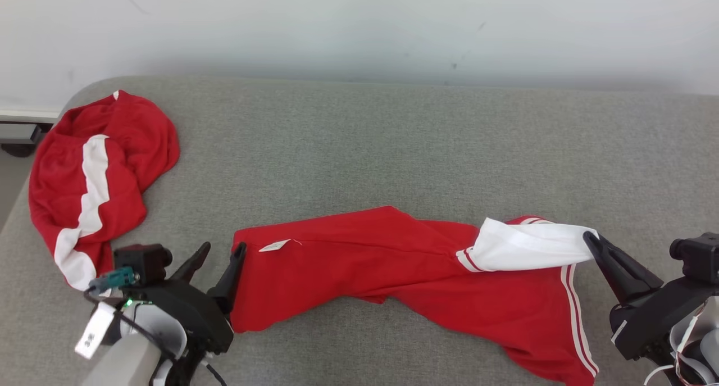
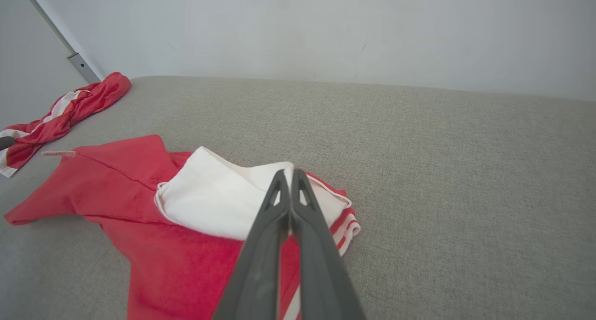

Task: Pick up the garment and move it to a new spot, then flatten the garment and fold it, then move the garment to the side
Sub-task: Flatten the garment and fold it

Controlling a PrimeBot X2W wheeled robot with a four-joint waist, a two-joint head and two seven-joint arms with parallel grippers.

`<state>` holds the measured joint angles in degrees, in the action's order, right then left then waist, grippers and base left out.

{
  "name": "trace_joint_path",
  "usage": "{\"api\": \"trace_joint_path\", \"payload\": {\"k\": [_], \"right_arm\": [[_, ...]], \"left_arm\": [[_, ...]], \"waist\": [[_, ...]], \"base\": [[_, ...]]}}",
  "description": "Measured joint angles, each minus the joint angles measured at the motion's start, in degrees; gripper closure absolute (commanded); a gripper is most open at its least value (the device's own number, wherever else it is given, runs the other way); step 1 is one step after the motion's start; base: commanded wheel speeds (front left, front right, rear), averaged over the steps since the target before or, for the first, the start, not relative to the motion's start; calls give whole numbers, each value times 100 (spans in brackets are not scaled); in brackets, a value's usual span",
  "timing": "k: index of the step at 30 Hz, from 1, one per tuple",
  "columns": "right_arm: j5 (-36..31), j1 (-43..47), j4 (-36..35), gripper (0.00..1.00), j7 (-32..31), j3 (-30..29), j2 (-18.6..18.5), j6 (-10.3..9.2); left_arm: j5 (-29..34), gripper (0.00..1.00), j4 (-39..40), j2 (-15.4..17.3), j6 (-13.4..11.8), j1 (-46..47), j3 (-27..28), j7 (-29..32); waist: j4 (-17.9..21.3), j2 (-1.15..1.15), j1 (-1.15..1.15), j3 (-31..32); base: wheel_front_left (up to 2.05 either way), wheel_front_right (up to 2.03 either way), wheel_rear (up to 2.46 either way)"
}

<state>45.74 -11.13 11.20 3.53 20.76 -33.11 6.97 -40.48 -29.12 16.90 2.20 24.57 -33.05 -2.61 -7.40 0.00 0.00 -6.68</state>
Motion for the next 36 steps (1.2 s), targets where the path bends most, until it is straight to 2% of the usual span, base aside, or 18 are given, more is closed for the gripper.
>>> {"api": "trace_joint_path", "payload": {"k": [11, 22, 23, 24, 25, 26, 27, 28, 30, 31, 32, 33, 36], "right_arm": [[-93, -176, -43, 100, -55, 33, -20, 1], [-100, -243, -25, 100, -52, -13, -65, 0], [-101, -243, -24, 100, -52, -11, -64, 0], [-107, -244, -23, 100, -52, -11, -64, 0], [-107, -246, -21, 100, -52, -12, -64, 0], [-107, -246, -16, 100, -49, -14, -64, 0], [-107, -245, -4, 100, -48, -22, -65, -13], [-107, -246, -1, 100, -49, -21, -65, -19], [-107, -246, 1, 100, -48, -15, -64, -19], [-107, -246, 2, 100, -48, -14, -64, -19], [-107, -246, 5, 100, -48, -15, -64, -19], [-107, -246, 10, 100, -48, -15, -64, -19], [-108, -246, 20, 100, -48, -14, -64, -19]], "left_arm": [[-149, 0, -723, 10, 24, 505, -13, 791], [-167, 0, -1371, -112, 13, 859, -101, 1195], [-167, 13, -1419, -137, 14, 877, -105, 1223], [-167, 55, -1451, -167, 18, 879, -112, 1229], [-170, 65, -1471, -197, 35, 879, -113, 1241], [-188, 87, -1484, -226, 41, 886, -114, 1241], [-205, 99, -1503, -264, 44, 906, -120, 1241], [-238, 100, -1515, -293, 87, 925, -120, 1241], [-276, 100, -1566, -331, 92, 967, -125, 1241], [-291, 83, -1580, -337, 92, 984, -123, 1241], [-291, 47, -1591, -347, 96, 988, -124, 1241], [-291, 0, -1602, -361, 123, 988, -124, 1239], [-292, 0, -1638, -421, 136, 993, -125, 1215]], "waist": [[274, 0, 1, -201], [387, 0, 1, -346], [386, 0, 1, -347], [385, 0, 1, -348], [383, 0, 1, -348], [379, 0, 1, -347], [370, 0, 1, -343], [359, 0, 1, -338], [343, 0, 1, -330], [336, 0, 1, -327], [328, 0, 1, -324], [320, 0, 1, -322], [296, 0, 1, -312]], "base": [[0, 0, 0], [0, 0, 0], [0, 0, 0], [0, 0, 0], [0, 0, 0], [0, 0, 0], [0, 0, 0], [0, 0, 0], [0, 0, 0], [0, 0, 0], [0, 0, 0], [0, 0, 0], [0, 0, 0]]}}
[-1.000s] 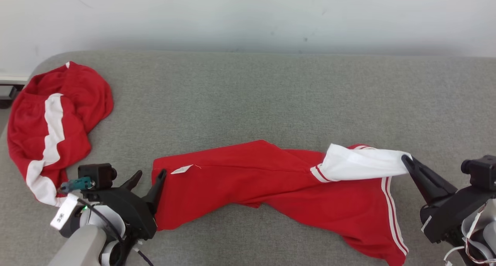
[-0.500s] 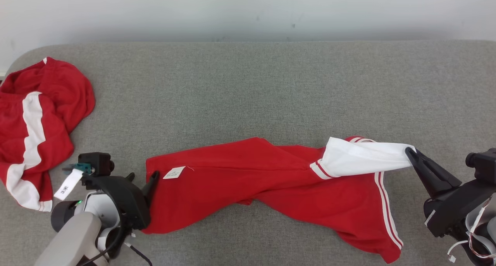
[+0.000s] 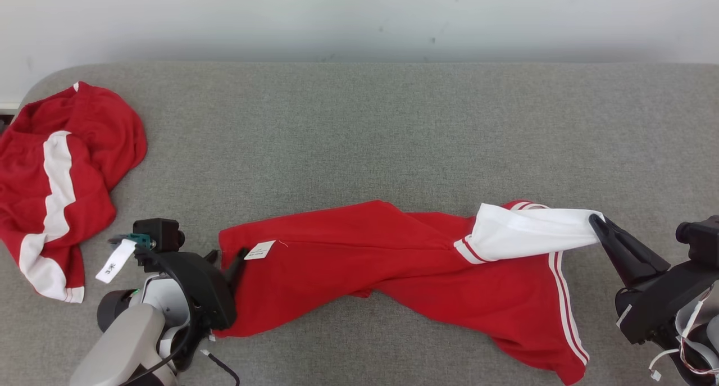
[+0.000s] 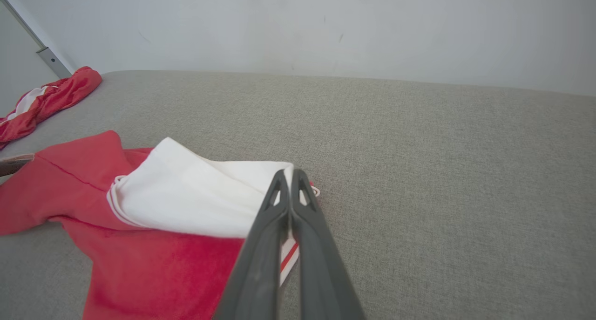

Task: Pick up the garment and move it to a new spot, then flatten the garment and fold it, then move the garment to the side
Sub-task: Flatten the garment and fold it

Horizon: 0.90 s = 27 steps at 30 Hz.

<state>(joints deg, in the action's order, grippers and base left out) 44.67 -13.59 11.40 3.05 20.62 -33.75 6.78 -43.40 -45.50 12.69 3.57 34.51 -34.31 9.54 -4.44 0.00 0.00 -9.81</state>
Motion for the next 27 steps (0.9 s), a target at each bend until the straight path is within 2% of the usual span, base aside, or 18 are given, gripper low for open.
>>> {"api": "trace_joint_path", "payload": {"k": [12, 13, 15, 16, 24, 27], "right_arm": [[-34, -19, 15, 100, 0, 38, 0, 0], [-34, -20, 15, 100, 0, 40, 0, 0], [-35, -30, 20, 100, 0, 41, 0, 0], [-38, -40, 26, 100, 0, 44, 0, 0], [-48, -90, 116, 100, 58, 35, -16, -12], [-125, -94, 100, 100, 224, -58, -11, -92]], "left_arm": [[-49, 0, -320, -147, 58, 140, -21, 8], [-57, 4, -348, -165, 85, 140, -15, 7], [-57, 86, -396, -171, 104, 155, -15, 8], [-57, 100, -425, -174, 105, 169, -19, 8], [3, 100, -534, -160, 154, 261, -114, -111], [-59, 100, -461, -140, 205, 267, -16, -196]], "waist": [[-17, 0, 0, 28], [-12, 0, 0, 28], [-4, 0, 0, 26], [0, 0, 0, 25], [-37, 0, 0, 60], [-92, 0, 0, 92]], "base": [[0, 0, 0], [0, 0, 0], [0, 0, 0], [0, 0, 0], [0, 0, 0], [0, 0, 0]]}}
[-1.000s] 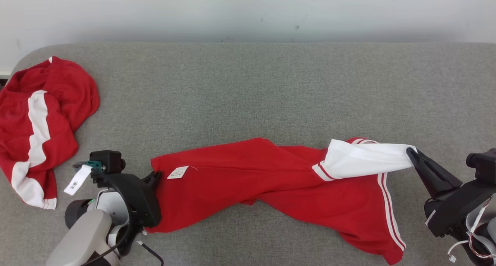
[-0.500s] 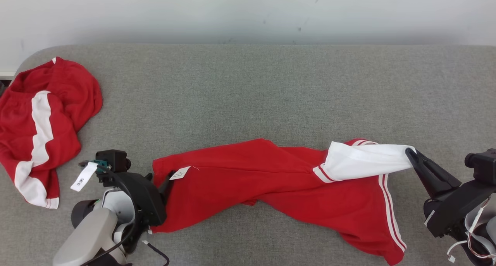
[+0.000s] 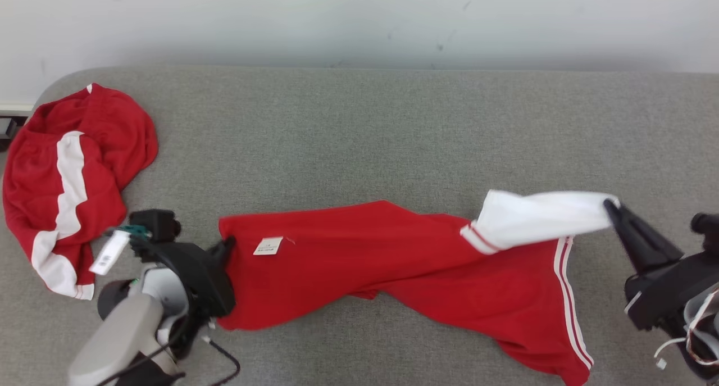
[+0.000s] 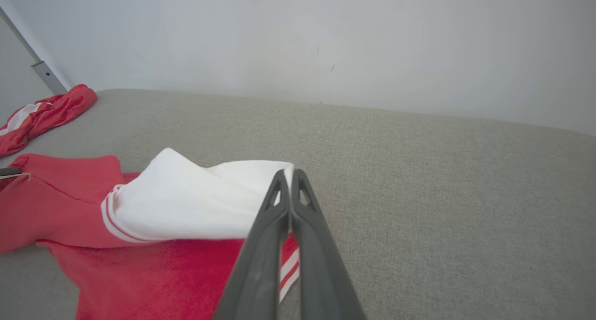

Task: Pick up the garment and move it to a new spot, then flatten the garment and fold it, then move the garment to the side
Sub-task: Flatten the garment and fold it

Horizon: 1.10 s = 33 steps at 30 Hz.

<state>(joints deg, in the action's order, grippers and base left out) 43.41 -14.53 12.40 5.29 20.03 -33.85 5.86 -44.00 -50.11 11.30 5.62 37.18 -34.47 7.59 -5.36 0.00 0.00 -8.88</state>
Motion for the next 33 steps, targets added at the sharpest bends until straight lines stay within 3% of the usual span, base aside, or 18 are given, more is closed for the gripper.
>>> {"api": "trace_joint_path", "payload": {"k": [8, 16, 20, 25, 29, 33], "right_arm": [[-135, -586, -146, 100, 165, -156, -14, -81], [-165, -1602, 214, 100, -458, 271, 179, -18], [-191, -2758, 817, 100, -995, 549, 391, 30], [-560, -4898, 1667, 100, -1422, 593, 704, 45], [-751, -6531, 1662, 100, -1169, 281, 914, -129], [-977, -7112, 1747, 100, -668, 431, 1058, 34]], "left_arm": [[-424, 100, 864, 336, 143, 267, 394, -163], [-593, 100, 1102, 587, 146, 734, 389, 357], [-705, 100, 970, 616, 146, 1358, 413, 722], [-355, 100, 895, 582, 144, 2905, 338, 985], [-290, 100, 1234, 474, -4, 4419, 797, 681], [-282, 100, 1516, 545, 51, 4873, 1039, 186]], "waist": [[-85, 0, 0, 55], [-60, 0, -1, -122], [-9, 0, 0, -348], [75, 1, 1, -702], [116, 1, 1, -1016], [114, -1, 0, -1298]], "base": [[0, 0, 0], [0, 0, 0], [0, 0, 0], [0, 0, 0], [0, 0, 0], [0, 0, 0]]}}
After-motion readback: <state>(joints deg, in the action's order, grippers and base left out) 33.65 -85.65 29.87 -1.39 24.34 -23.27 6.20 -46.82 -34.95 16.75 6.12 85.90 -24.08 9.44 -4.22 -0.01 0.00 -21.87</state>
